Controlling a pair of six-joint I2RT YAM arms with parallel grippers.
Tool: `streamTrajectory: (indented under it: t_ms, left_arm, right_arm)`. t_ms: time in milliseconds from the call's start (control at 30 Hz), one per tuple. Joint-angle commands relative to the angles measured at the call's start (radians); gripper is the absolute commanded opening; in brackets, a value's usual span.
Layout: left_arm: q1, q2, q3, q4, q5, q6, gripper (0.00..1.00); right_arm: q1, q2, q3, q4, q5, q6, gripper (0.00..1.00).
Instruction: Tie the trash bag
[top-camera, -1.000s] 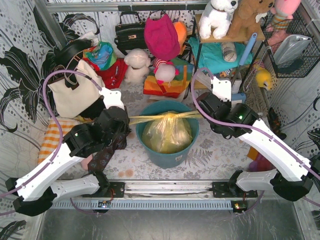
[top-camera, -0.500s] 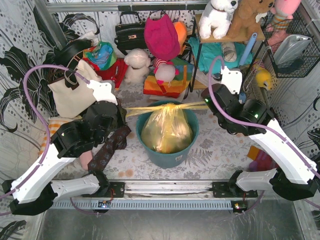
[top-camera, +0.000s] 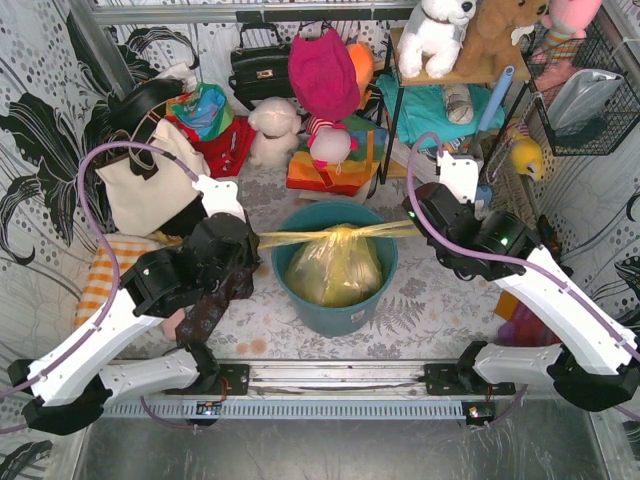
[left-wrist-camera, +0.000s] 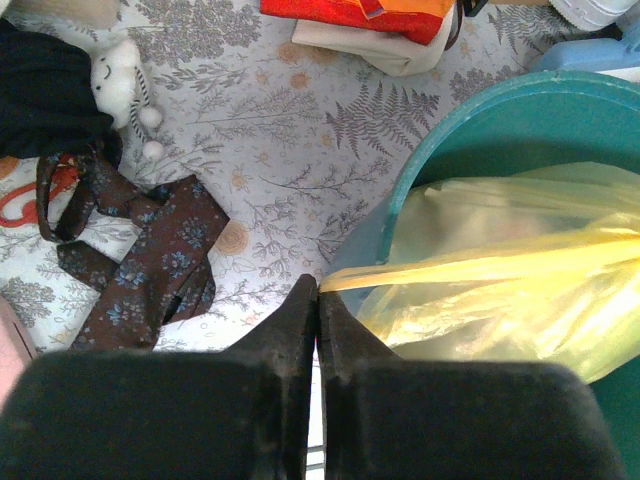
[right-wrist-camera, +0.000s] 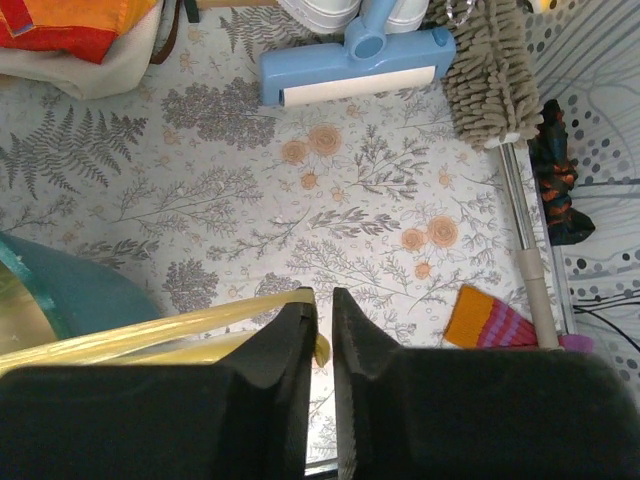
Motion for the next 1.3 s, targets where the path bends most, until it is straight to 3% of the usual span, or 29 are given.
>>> streamTrajectory:
  t_ms: [0,233,500,667,800,867,900,933,1100,1267]
  left_arm:
    - [0.025,-0.035,0.025,-0.043,-0.079,0.016,0.23]
    - [0.025,-0.07,0.073,0.018,-0.033,0.02,0.51]
    - [0.025,-0.076,0.167,0.07,-0.086,0.076,0.58]
    - [0.03,-0.058,0.143,0.166,-0.213,0.153,0.66]
    - [0.084,-0.028,0.081,0.299,-0.192,0.201,0.74]
    - [0.151,0.006,0.058,0.349,-0.121,0.212,0.78]
    - [0.188,0.022,0.048,0.37,-0.077,0.215,0.94]
    - [0.224,0.037,0.035,0.396,-0.034,0.219,0.99]
    - [0.37,0.066,-0.094,0.54,0.015,0.238,0.98]
    - [0.565,0.077,-0.275,0.667,0.012,0.221,0.98]
  right_arm:
    - [-0.029,-0.041,0.021,-0.06,0.049,-0.045,0.19]
    - [-0.029,-0.076,0.101,-0.011,-0.072,-0.105,0.48]
    - [-0.029,-0.134,0.209,0.105,-0.168,-0.173,0.6]
    - [-0.029,-0.097,0.22,0.209,-0.142,-0.273,0.77]
    - [-0.056,-0.02,0.218,0.297,-0.075,-0.376,0.91]
    - [-0.131,0.03,0.235,0.33,-0.162,-0.399,0.94]
    - [-0.172,0.055,0.244,0.341,-0.219,-0.403,0.96]
    - [-0.212,0.076,0.244,0.357,-0.263,-0.407,0.98]
    - [-0.492,0.117,0.14,0.454,-0.436,-0.399,0.97]
    - [-0.76,0.02,-0.163,0.675,-0.517,-0.4,0.97]
